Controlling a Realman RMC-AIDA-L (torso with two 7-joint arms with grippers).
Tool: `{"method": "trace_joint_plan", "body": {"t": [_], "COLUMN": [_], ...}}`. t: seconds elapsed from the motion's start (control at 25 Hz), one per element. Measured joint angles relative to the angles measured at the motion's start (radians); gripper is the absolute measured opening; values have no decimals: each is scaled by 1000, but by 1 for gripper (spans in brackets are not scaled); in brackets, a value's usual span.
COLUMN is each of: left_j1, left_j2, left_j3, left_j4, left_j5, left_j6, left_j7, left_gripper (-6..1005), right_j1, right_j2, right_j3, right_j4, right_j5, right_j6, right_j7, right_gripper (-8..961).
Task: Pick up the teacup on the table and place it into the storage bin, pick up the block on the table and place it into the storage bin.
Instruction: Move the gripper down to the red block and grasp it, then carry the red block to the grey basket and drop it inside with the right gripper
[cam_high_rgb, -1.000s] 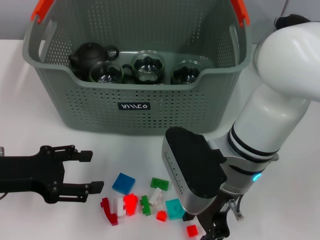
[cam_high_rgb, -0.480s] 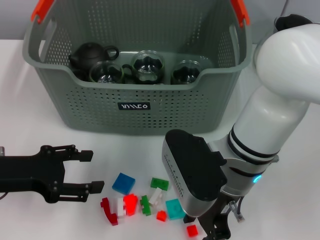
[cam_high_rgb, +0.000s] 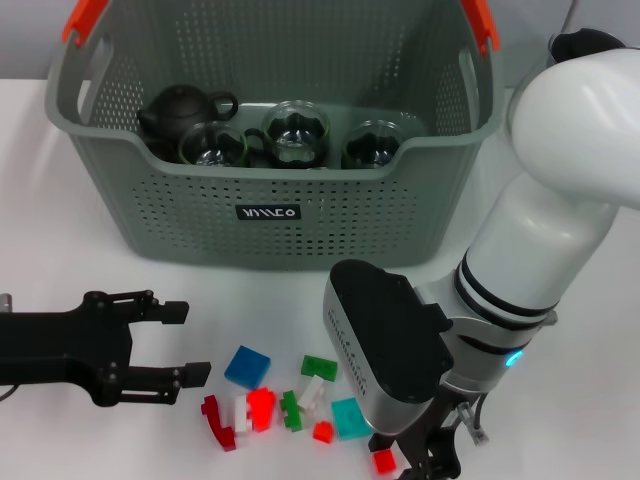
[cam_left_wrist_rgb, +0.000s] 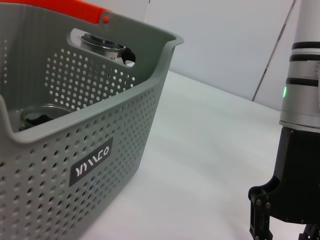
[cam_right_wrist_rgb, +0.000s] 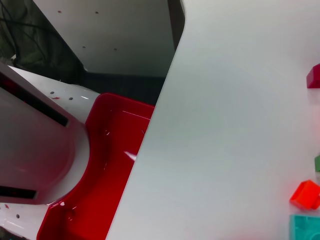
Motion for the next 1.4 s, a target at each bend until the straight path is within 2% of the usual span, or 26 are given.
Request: {"method": "trace_joint_plan", "body": {"t": [0.2, 0.96, 1.2, 1.4], "left_j1": [-2, 0, 0, -1], "left_j2": [1, 1, 1, 1], "left_j3": [-1, -1, -1, -1], "left_j4": [-1, -1, -1, -1], "left_j5": [0, 0, 0, 0], "left_j6": [0, 1, 0, 0], "left_j7": [1, 1, 1, 1], "left_gripper": [827, 827, 828, 828], "right_j1": [0, 0, 4, 6], "right_j2": [0, 1, 1, 0], "right_j3": [-1, -38, -45, -49], "right_j4": [0, 0, 0, -1], "right_j5": [0, 0, -5, -5], "right_j6": [8, 37, 55, 61], "right_j7": [0, 2, 25, 33], "right_gripper": [479, 486, 417, 204]}}
